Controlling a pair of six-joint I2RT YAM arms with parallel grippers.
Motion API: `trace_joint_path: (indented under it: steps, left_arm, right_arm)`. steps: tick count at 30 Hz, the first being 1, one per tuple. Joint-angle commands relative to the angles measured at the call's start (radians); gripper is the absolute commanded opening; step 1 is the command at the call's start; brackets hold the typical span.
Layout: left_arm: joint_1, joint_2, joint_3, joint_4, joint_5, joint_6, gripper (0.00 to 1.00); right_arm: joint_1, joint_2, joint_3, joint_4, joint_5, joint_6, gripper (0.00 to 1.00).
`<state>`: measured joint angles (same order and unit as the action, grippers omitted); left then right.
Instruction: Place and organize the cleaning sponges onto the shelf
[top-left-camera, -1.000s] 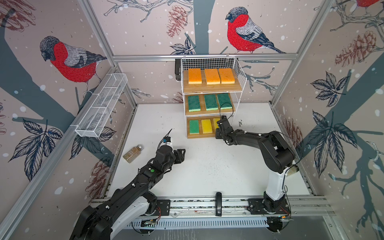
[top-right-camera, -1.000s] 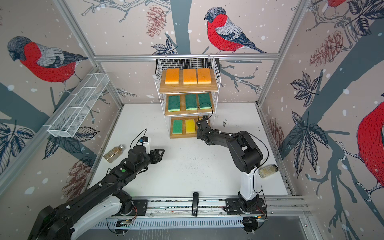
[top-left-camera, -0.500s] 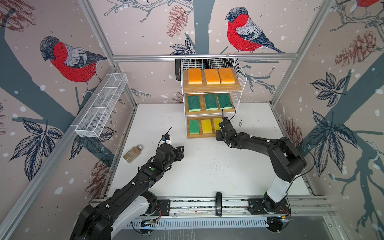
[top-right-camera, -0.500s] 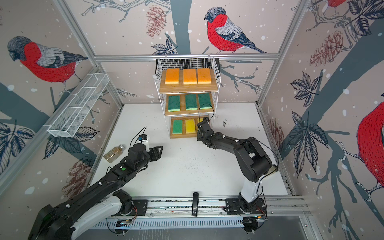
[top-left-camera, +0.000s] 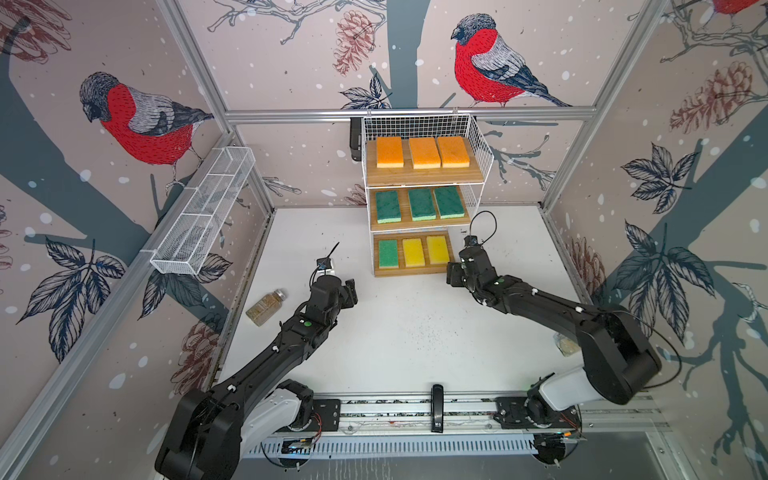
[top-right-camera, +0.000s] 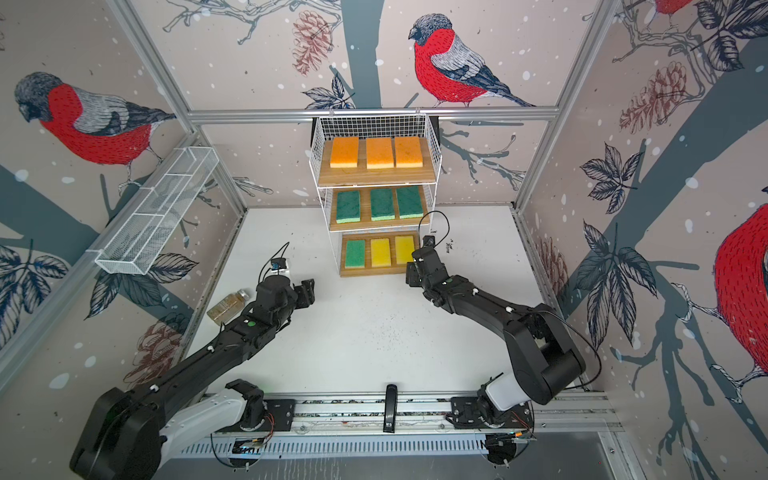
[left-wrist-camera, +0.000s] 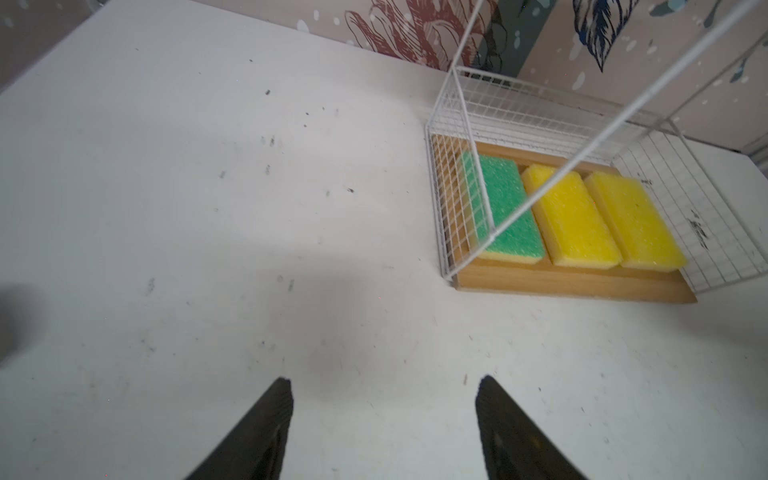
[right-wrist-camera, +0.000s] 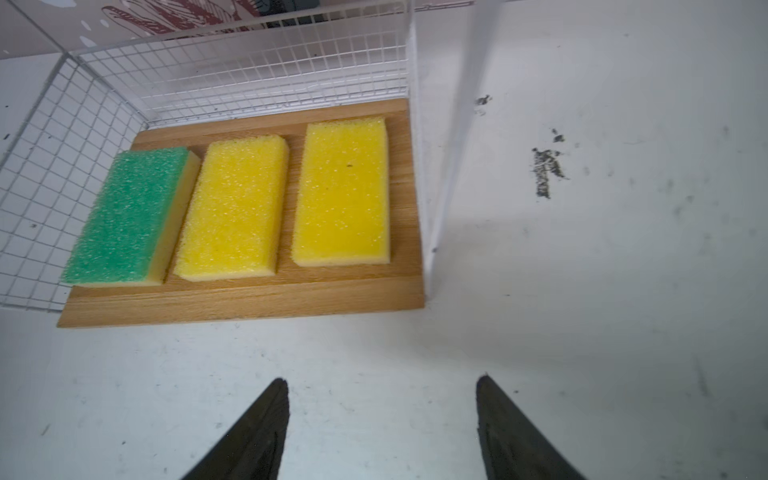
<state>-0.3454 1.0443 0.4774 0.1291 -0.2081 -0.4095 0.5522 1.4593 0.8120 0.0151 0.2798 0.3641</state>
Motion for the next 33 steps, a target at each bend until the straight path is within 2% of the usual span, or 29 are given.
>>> trace_joint_path:
  steps: [1,4,6,9,13,17,19,21,23,28,33]
  left_arm:
    - [0.101,0.019,-0.017,0.203,0.101,0.071,0.73]
    - [0.210,0.056,-0.037,0.296,0.149,0.081,0.74]
    - [0.261,0.095,-0.045,0.354,0.134,0.089,0.74]
    - [0.302,0.166,-0.044,0.430,0.086,0.134,0.75]
    - [0.363,0.245,-0.043,0.513,0.085,0.156,0.75]
    - [0.370,0.293,-0.065,0.650,0.068,0.213,0.75]
    - [0.381,0.310,-0.035,0.625,0.085,0.249,0.75]
    - [0.385,0.328,-0.046,0.678,0.061,0.266,0.75]
    - [0.393,0.329,-0.063,0.709,0.074,0.274,0.75]
    - [0.400,0.353,-0.129,0.839,0.073,0.293,0.77]
    - [0.402,0.415,-0.124,0.872,0.107,0.299,0.79]
  right_arm:
    - [-0.071,-0.058,-0.054,0.072,-0.027,-0.044,0.75]
    - [-0.191,-0.113,-0.117,0.146,-0.103,-0.056,0.79]
    - [-0.281,-0.143,-0.163,0.206,-0.142,-0.054,0.81]
    - [-0.414,-0.160,-0.198,0.263,-0.196,-0.009,0.82]
    - [-0.498,-0.161,-0.231,0.347,-0.185,-0.032,0.84]
    - [-0.536,-0.116,-0.258,0.436,-0.165,-0.082,0.84]
    - [-0.540,-0.094,-0.271,0.485,-0.155,-0.109,0.84]
    - [-0.540,-0.076,-0.296,0.551,-0.151,-0.134,0.84]
    - [-0.541,-0.055,-0.334,0.646,-0.151,-0.156,0.85]
    - [-0.532,-0.006,-0.353,0.714,-0.171,-0.244,0.85]
    - [-0.534,0.009,-0.418,0.872,-0.152,-0.289,0.85]
